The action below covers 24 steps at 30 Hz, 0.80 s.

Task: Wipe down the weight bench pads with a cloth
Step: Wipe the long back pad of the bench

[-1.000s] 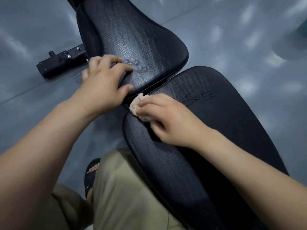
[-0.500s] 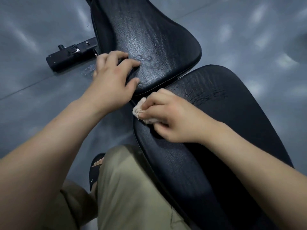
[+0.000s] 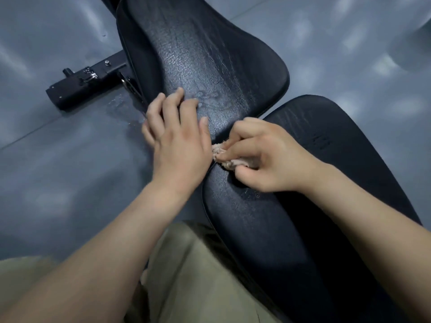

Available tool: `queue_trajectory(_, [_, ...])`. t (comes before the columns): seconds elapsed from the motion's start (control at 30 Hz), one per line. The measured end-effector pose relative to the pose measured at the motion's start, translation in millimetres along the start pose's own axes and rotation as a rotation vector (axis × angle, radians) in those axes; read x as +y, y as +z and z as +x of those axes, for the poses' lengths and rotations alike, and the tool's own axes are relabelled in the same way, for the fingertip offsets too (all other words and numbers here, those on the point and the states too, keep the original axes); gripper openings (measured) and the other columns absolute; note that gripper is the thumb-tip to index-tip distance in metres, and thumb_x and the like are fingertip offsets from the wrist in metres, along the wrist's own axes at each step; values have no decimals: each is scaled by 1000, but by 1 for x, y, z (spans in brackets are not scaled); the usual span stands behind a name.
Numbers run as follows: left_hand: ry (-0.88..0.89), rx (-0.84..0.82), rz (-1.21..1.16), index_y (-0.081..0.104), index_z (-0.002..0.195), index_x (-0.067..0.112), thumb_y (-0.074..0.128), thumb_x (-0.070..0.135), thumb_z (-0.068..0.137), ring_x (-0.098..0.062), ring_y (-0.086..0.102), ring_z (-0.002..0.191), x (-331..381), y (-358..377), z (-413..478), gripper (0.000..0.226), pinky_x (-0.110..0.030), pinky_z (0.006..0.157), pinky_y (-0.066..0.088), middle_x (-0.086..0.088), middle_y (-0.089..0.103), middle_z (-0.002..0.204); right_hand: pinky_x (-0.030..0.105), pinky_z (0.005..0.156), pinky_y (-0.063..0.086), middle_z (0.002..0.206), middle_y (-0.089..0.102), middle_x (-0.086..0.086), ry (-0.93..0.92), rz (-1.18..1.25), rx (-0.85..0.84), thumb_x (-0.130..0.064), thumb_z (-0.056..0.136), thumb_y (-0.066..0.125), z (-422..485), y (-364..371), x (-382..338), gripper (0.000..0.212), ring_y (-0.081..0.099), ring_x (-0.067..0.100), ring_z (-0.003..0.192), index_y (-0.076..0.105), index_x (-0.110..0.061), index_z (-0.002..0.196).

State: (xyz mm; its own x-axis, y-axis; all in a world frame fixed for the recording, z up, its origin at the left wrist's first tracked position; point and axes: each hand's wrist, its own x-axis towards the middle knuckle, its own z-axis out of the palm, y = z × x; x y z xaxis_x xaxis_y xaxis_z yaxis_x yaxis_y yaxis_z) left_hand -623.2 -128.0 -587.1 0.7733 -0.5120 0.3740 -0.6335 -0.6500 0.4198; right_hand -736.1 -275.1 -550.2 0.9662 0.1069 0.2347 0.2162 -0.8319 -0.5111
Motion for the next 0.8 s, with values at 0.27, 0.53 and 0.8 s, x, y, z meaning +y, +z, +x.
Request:
queue_trajectory(0.27, [-49, -26, -122, 61, 129, 16, 53, 30, 101, -32, 33, 142, -4, -6, 2, 33, -56, 115, 28, -5, 47, 150, 39, 78, 49, 95, 66, 5, 157, 23, 1, -11, 78, 65, 0, 1, -9, 29, 60, 26, 84, 79, -13, 103])
queue_trajectory(0.53, [-52, -181, -248, 60, 137, 11, 51, 10, 101, -32, 33, 146, -12, -39, -14, 37, -34, 123, 22, -10, 43, 156, 42, 90, 50, 116, 63, 8, 405, 19, -20, -19, 81, 63, -21, 11, -56, 47, 58, 33, 101, 69, -13, 128])
queue_trajectory(0.8, [-393, -437, -163, 65, 125, 6, 50, 20, 93, -40, 49, 122, 36, -81, -74, 37, -30, 108, 27, -16, 60, 130, 41, 85, 54, 122, 58, 4, 358, -92, -232, -18, 89, 60, -56, -13, -71, 37, 53, 30, 105, 70, -22, 125])
